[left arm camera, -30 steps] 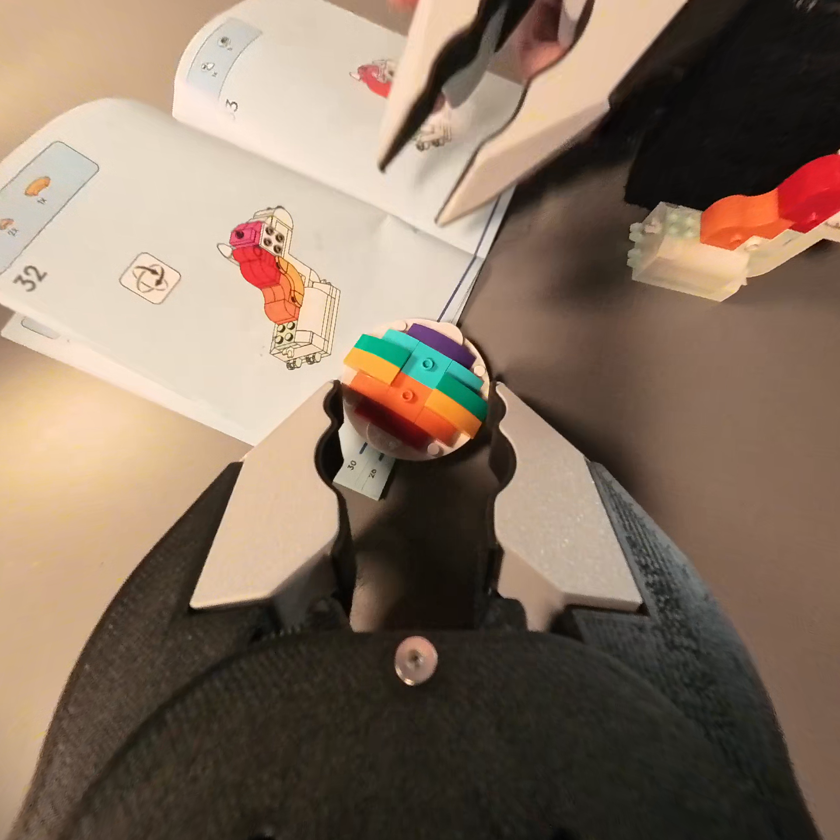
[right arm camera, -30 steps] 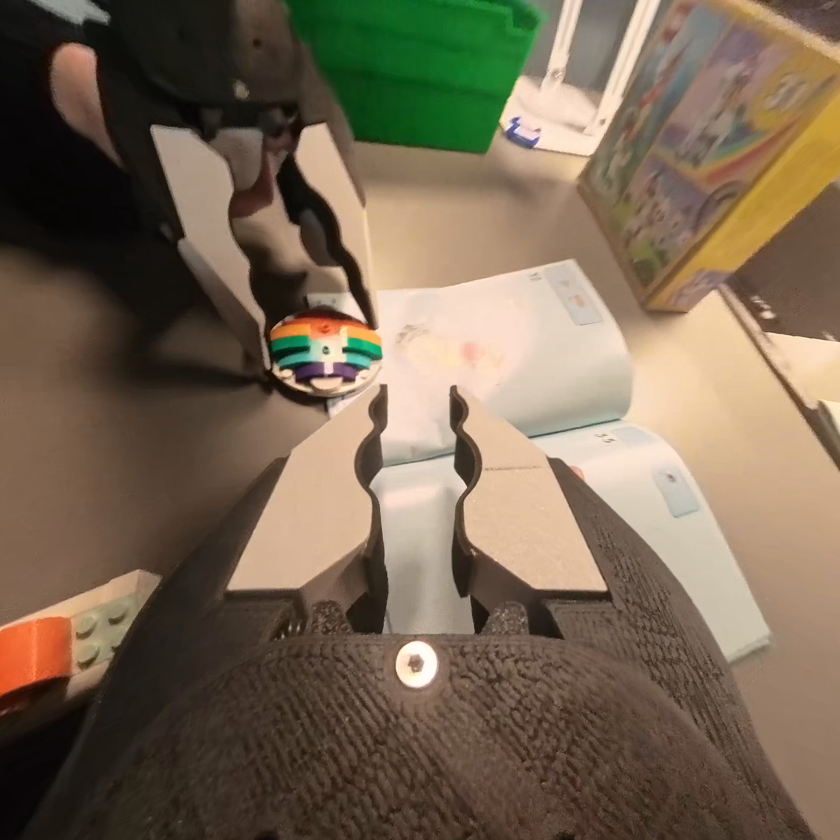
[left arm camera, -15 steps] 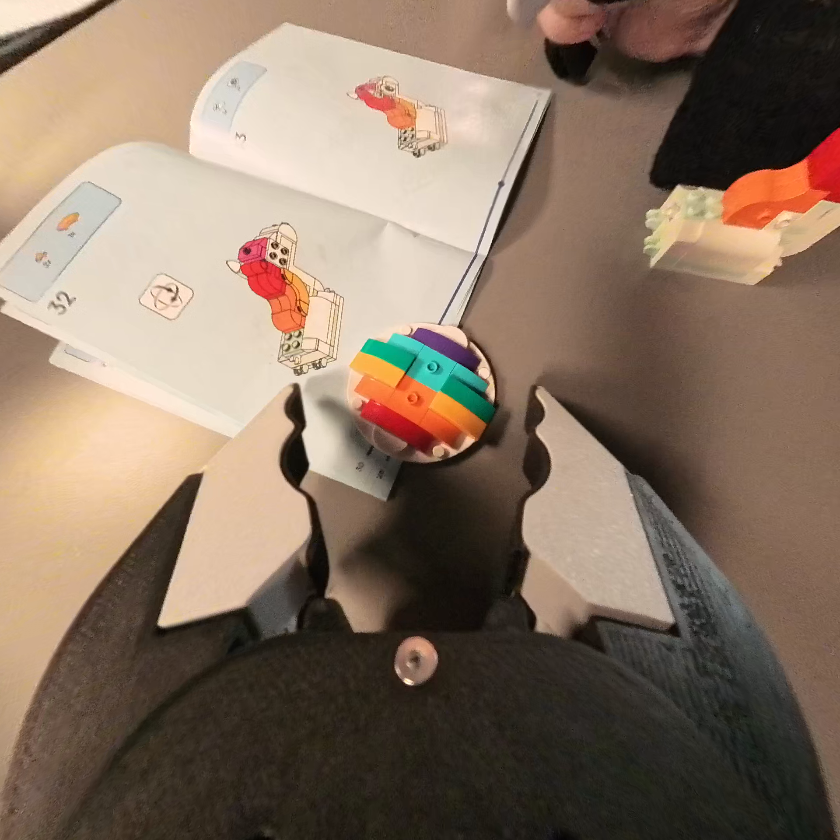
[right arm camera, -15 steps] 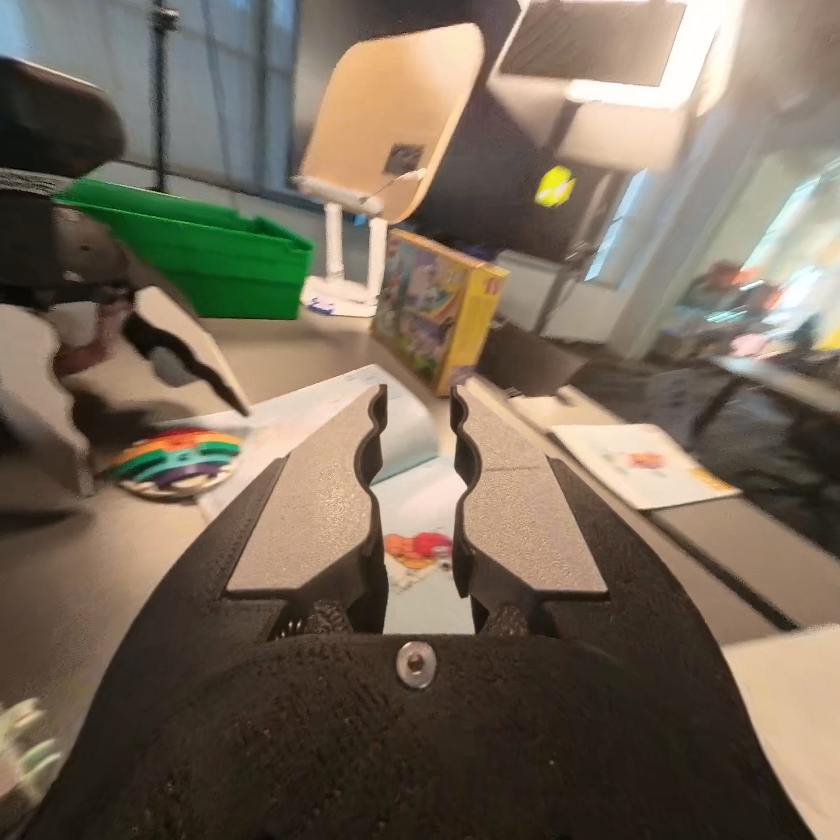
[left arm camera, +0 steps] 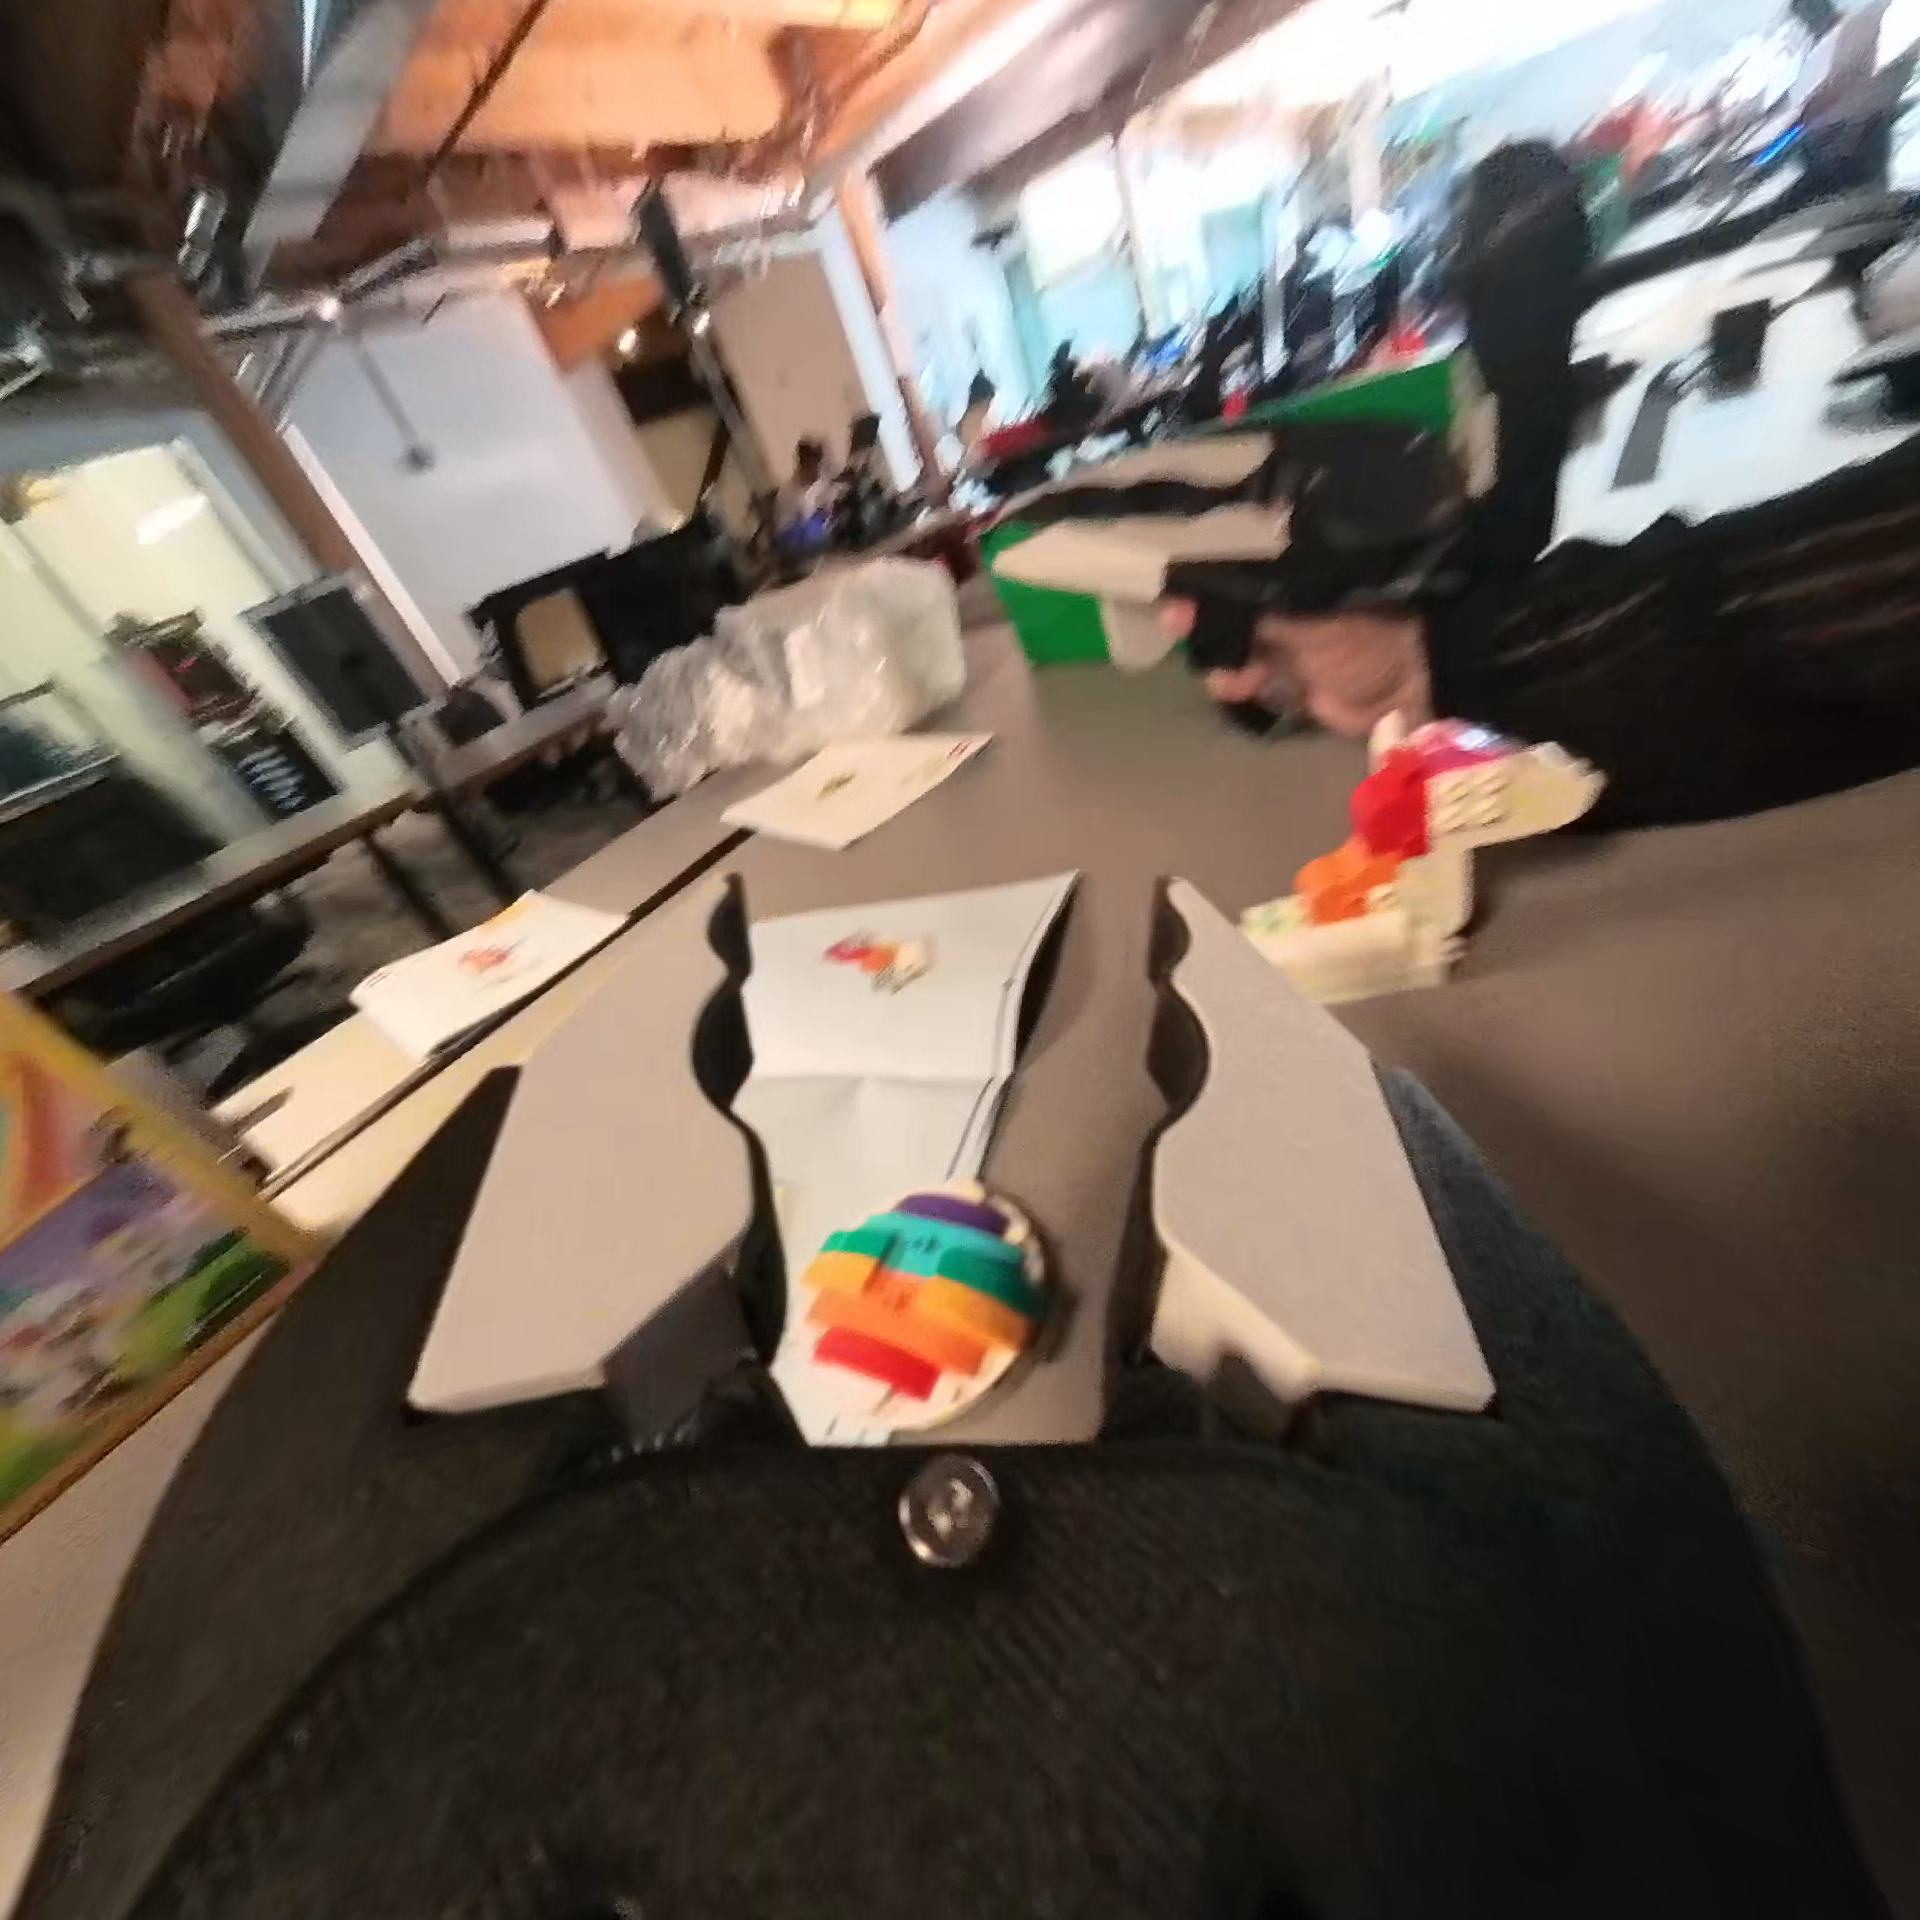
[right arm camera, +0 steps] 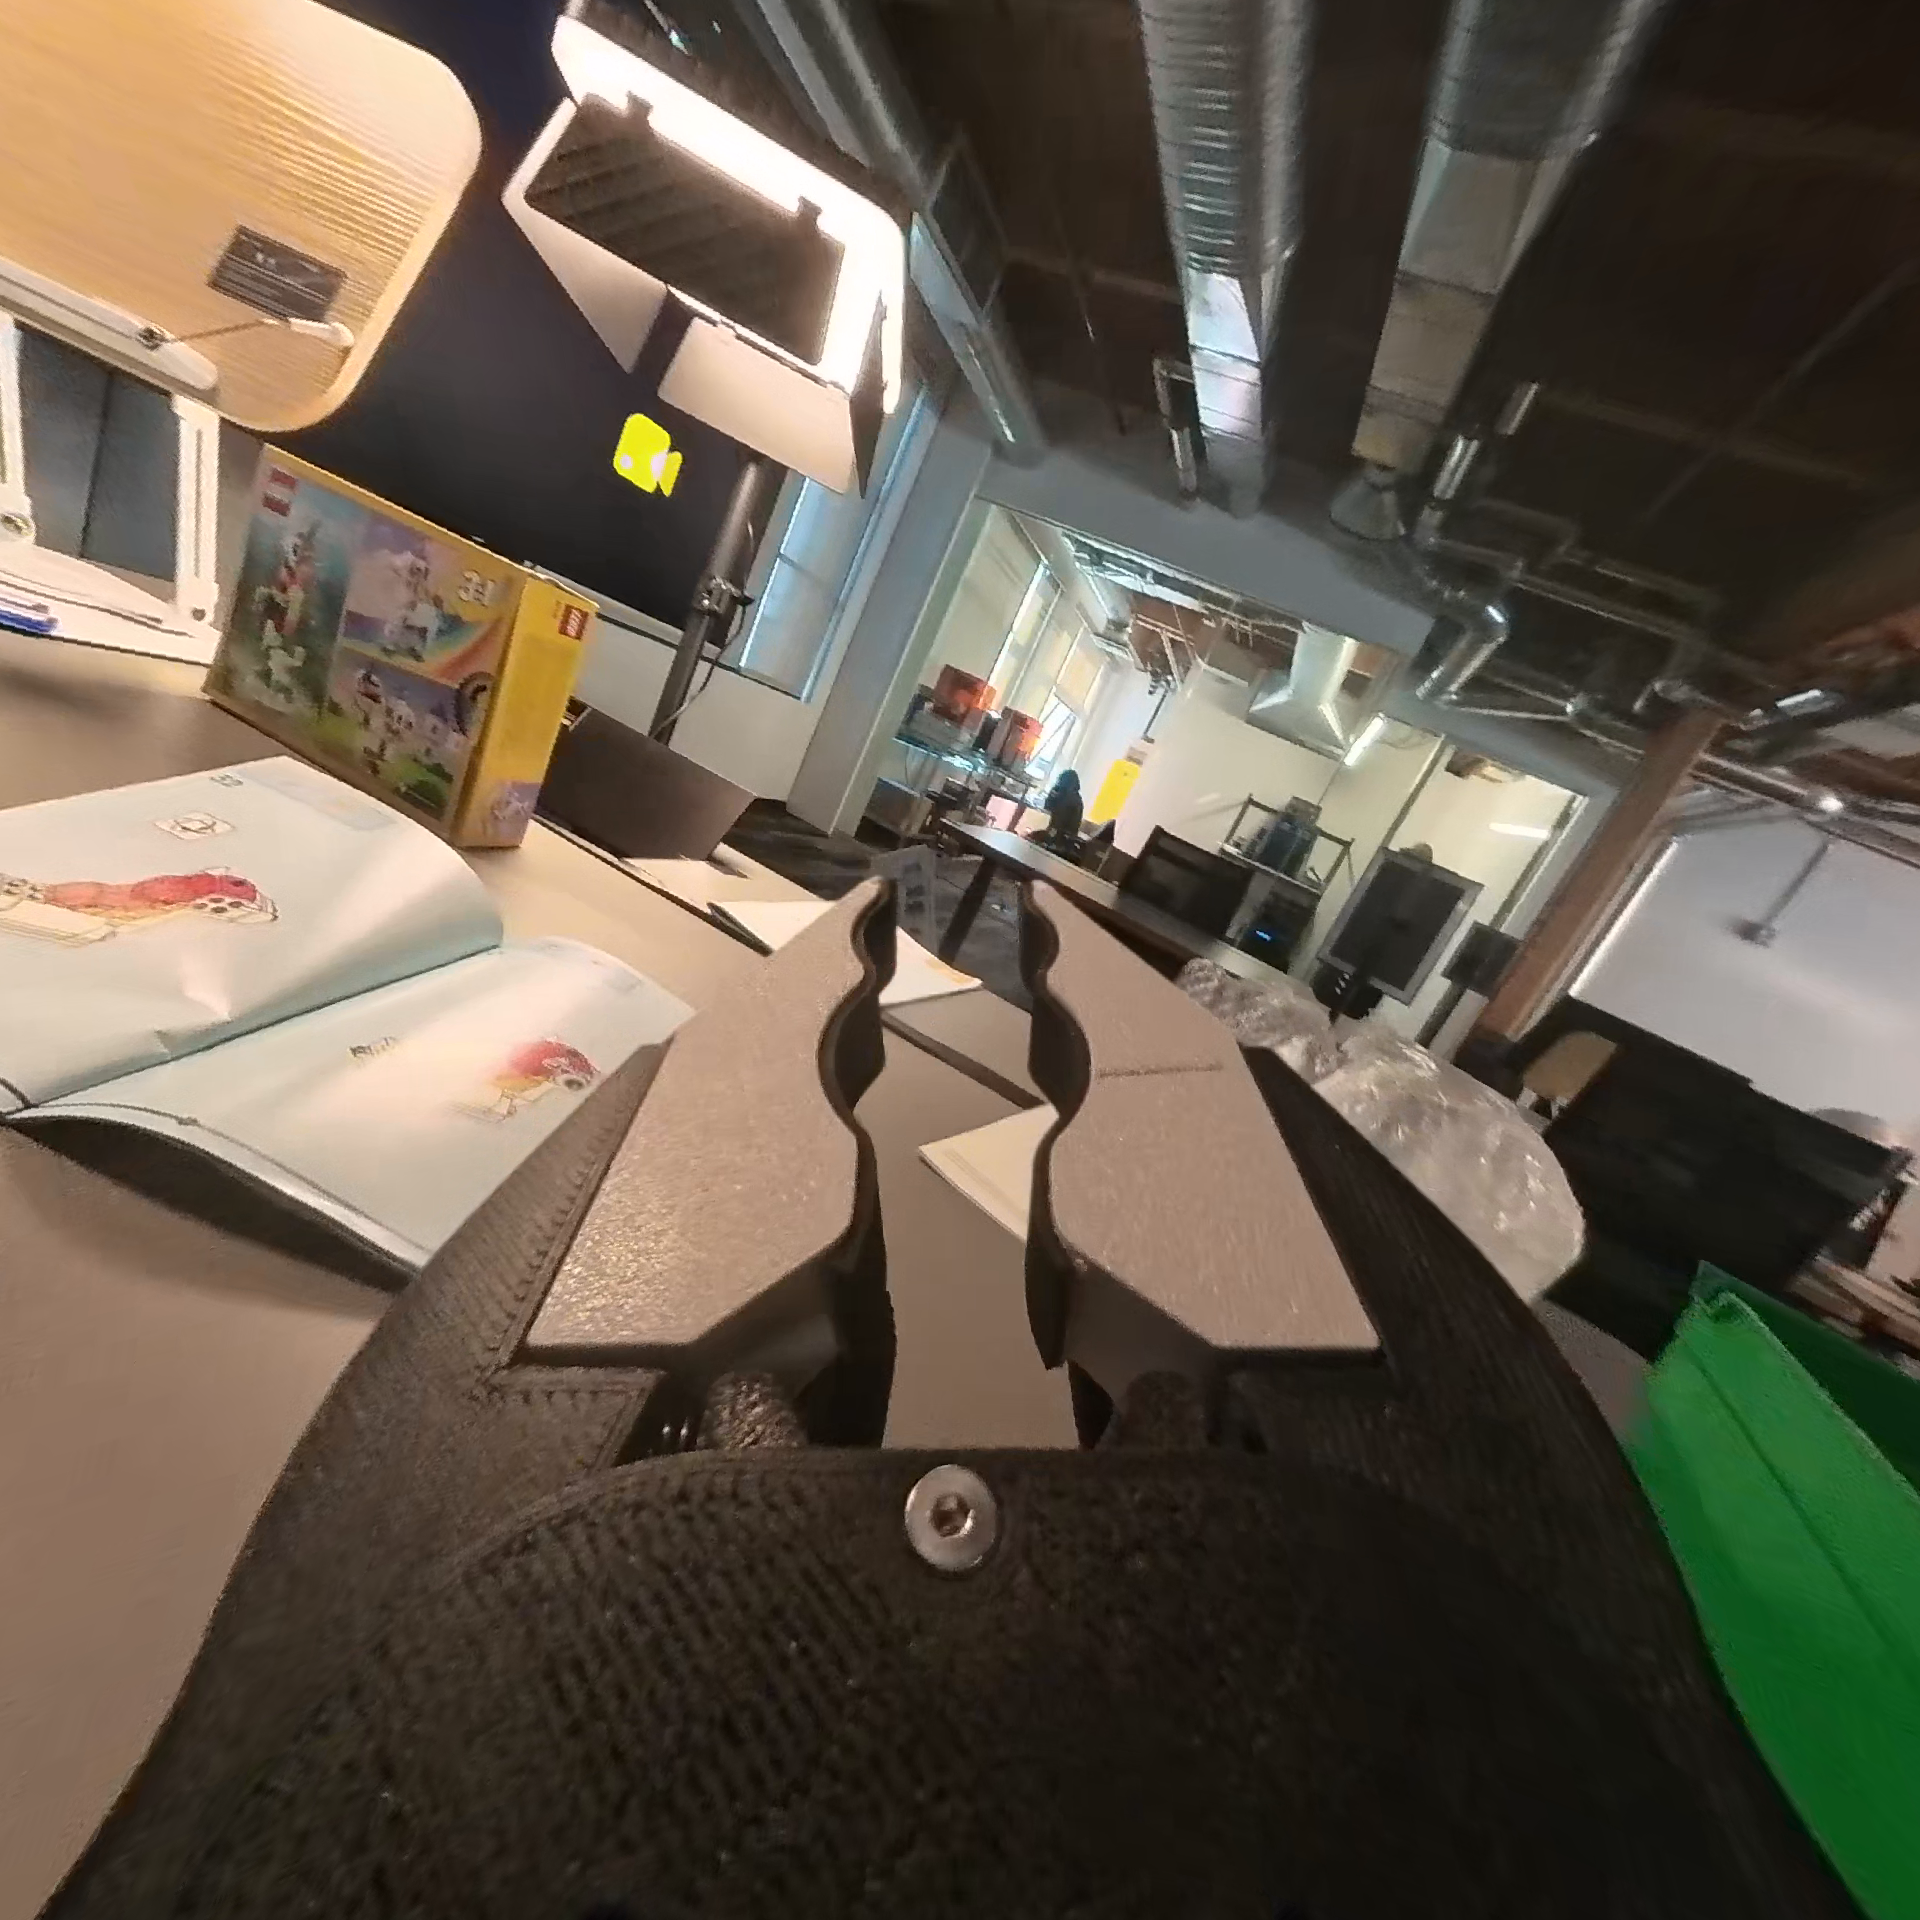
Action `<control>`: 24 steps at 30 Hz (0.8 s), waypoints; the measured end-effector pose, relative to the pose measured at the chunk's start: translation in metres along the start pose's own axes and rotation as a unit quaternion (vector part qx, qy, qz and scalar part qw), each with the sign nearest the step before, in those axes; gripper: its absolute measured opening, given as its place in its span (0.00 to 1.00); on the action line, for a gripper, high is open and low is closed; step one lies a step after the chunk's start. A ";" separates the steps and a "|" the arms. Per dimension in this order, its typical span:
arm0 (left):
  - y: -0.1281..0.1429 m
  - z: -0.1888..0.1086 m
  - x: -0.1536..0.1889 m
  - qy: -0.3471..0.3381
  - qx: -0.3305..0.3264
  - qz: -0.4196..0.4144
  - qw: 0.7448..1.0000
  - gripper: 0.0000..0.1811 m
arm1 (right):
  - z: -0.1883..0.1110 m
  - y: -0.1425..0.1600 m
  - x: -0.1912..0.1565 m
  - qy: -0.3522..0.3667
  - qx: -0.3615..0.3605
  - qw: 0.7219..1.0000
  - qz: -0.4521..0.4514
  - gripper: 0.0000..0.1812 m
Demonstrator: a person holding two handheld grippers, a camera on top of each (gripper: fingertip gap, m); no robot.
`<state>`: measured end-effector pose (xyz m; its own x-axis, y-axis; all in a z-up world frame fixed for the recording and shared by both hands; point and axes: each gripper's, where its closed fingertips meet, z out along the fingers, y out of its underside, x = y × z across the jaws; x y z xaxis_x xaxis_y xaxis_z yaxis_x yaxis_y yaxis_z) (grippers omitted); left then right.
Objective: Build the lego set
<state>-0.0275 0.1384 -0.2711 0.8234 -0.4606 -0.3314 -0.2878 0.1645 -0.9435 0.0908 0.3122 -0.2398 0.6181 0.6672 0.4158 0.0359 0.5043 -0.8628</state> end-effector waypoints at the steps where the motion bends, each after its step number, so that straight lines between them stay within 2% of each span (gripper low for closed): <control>1: -0.006 -0.002 0.005 0.015 0.018 -0.005 1.000 0.37 | 0.000 0.003 0.001 0.003 -0.007 1.000 0.002 0.11; 5: -0.014 -0.006 0.007 0.023 0.045 0.045 0.998 0.26 | 0.006 0.017 0.005 0.017 -0.042 0.999 0.003 0.10; 15: -0.003 -0.015 0.060 0.117 0.024 0.164 0.979 0.24 | 0.015 0.029 0.001 0.010 -0.064 0.998 -0.026 0.07; 19: 0.005 -0.018 0.075 0.160 0.011 0.176 0.971 0.16 | 0.014 0.026 0.001 0.006 -0.054 0.998 -0.016 0.07; 24: 0.007 -0.018 0.075 0.168 0.005 0.161 0.973 0.13 | 0.014 0.029 0.006 0.017 -0.060 0.998 -0.010 0.06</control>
<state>0.0233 0.0899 -0.3024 0.4850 -0.6423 -0.5935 -0.4975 0.3555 -0.7913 0.0847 0.3386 -0.2578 0.6421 0.6375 0.4258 0.1413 0.4475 -0.8830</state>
